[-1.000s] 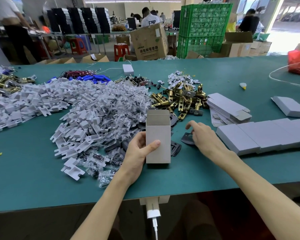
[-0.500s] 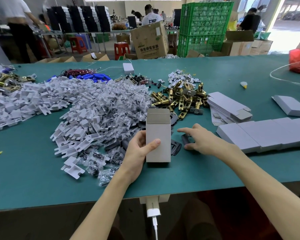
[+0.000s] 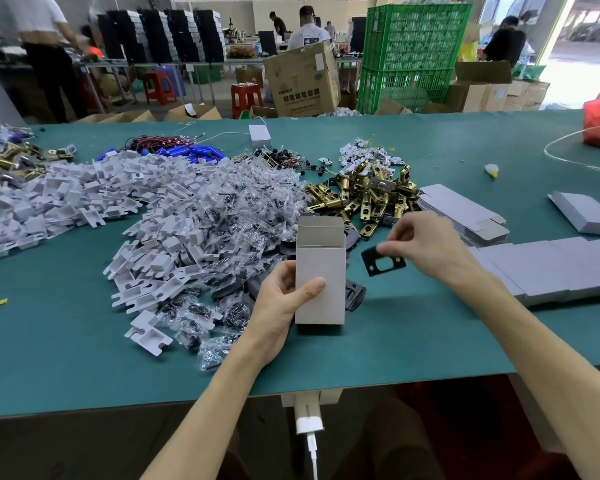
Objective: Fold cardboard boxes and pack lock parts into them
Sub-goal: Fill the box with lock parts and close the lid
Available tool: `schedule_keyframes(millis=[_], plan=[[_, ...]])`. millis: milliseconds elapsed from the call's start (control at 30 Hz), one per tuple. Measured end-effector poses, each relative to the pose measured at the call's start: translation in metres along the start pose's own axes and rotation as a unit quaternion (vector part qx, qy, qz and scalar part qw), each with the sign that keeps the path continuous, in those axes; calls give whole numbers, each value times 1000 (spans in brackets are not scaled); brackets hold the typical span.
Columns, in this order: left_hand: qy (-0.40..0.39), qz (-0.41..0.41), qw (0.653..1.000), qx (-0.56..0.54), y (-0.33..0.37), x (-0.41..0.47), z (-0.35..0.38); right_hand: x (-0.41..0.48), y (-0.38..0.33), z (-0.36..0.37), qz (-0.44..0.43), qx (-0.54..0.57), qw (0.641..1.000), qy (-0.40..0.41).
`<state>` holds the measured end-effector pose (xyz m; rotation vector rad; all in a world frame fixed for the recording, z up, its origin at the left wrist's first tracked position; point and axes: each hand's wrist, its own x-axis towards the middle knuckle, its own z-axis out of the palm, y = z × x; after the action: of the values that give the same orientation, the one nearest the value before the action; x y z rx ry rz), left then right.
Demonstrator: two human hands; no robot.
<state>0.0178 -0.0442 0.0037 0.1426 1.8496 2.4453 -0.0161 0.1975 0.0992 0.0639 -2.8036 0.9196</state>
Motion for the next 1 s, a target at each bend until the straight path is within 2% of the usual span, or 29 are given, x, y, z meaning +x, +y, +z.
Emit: schedule_keyframes(millis=[100, 200, 300, 433, 500, 667, 767, 1000], plan=[[1, -1, 1000, 3, -1, 1, 0, -3, -22, -12, -46, 212, 975, 34], [-1, -2, 1000, 4, -1, 0, 0, -5, -45, -14, -94, 297, 949, 41], [-6, 0, 1000, 0, 0, 0, 0, -3, -65, -6, -130, 248, 959, 34], [-9, 0, 1000, -12, 0, -1, 1, -3, -82, 13, -178, 87, 980, 35], [-9, 1, 1000, -18, 0, 0, 1, -5, -86, 20, -189, 41, 981, 27], [-11, 1, 1000, -20, 0, 0, 0, -6, -82, 29, -182, 3, 983, 16], [-12, 2, 1000, -16, -1, 0, 0, -5, -78, 27, -166, -9, 986, -29], [-20, 7, 1000, -17, 0, 0, 0, 1, -78, 22, -152, -102, 981, -66]])
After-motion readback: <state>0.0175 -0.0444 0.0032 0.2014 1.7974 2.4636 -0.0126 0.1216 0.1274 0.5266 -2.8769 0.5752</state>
